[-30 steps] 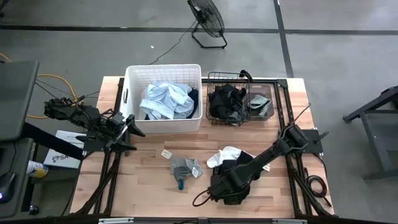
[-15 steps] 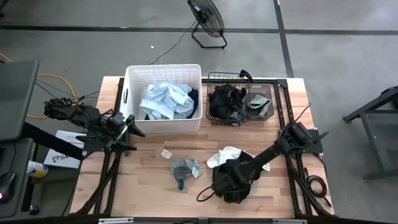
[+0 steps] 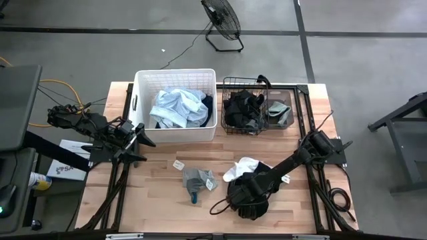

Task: Pick & Place Cloths
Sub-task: Put the black underwear into the black wire basket

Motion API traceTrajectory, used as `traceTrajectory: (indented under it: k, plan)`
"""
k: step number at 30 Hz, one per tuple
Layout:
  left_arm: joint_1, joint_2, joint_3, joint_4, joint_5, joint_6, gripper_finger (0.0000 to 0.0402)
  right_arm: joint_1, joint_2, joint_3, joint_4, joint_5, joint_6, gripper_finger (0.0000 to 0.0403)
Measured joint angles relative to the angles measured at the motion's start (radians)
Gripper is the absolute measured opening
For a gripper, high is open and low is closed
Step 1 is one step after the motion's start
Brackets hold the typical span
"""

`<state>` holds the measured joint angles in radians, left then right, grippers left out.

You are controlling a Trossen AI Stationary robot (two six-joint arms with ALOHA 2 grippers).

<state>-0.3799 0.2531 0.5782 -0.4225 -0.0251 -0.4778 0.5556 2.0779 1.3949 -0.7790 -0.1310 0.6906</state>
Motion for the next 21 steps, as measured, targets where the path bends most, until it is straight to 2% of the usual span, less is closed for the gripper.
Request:
traceTrajectory:
  k: [6,10,21]
  plan:
    - [0.0,0.0,0.0,0.0,0.0,0.0,0.0324,-0.007,0.001,-0.003,0.053,-0.136,0.047,0.0024]
    - [0.0,0.0,0.0,0.0,0.0,0.0,0.0324,-0.005,-0.015,-0.005,0.143,-0.207,0.098,0.0019]
    - [0.0,0.0,0.0,0.003,0.0,-0.001,0.0324,-0.022,-0.171,0.027,0.185,-0.145,0.247,0.0018]
